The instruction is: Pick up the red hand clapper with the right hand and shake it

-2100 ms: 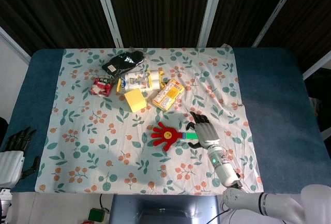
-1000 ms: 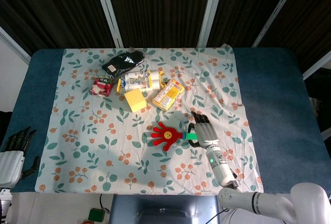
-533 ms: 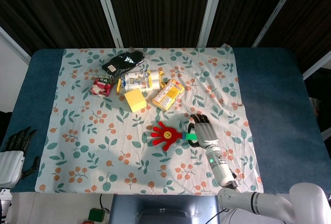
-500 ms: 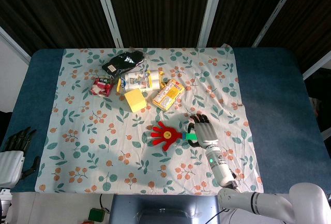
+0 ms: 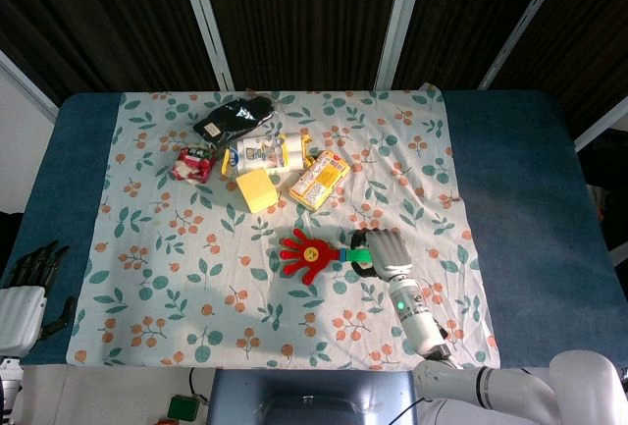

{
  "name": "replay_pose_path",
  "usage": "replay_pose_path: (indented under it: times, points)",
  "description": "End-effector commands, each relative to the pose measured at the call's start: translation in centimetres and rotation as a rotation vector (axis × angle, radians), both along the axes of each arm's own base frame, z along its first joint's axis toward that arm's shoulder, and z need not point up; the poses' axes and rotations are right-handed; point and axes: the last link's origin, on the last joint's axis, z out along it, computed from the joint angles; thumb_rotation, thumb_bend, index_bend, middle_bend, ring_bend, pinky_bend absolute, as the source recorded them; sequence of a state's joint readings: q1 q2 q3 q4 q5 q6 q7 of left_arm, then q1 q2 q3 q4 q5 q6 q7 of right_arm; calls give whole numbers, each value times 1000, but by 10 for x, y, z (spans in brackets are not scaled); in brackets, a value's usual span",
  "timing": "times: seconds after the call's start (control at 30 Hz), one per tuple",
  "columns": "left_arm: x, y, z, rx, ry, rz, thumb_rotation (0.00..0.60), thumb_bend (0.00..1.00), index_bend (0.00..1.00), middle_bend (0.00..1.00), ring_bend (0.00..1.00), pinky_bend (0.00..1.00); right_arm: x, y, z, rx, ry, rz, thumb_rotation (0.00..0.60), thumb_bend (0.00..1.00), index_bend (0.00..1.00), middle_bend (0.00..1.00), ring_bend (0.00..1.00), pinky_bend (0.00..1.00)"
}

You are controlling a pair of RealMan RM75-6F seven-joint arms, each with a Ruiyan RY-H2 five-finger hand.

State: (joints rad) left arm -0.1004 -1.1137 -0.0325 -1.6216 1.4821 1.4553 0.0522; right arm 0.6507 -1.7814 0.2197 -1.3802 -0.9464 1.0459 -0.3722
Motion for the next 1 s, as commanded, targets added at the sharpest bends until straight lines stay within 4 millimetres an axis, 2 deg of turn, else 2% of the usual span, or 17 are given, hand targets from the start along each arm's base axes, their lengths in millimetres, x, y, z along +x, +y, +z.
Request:
replay_pose_path:
  times: [0.03,0.13,0.23,0.47,0.83,1.0]
  points:
    - [0,0,0,0,0,0,600,448,0,22,0,99,1,1,0,-4,-16,1,600,550,882,596,595,708]
    - [0,0,0,0,0,0,600,448,0,21,0,99,3,1,1,-1,-29,1,600,552,911,628,678,788]
    - [0,0,0,0,0,0,600,448,0,22,0,99,4,1,2,-3,-40,2,600,556,935,662,718,842]
    - [0,0,0,0,0,0,600,449,0,24,0,100,1,4,0,6,-109,-21,600,560,961,751,802,914]
    - [0,0,0,0,0,0,600,451,0,26,2,101,-2,14,1,66,-758,-158,600,568,962,793,843,958]
    - [0,0,0,0,0,0,600,449,0,27,3,102,-2,19,9,95,-933,-120,600,569,961,793,843,959]
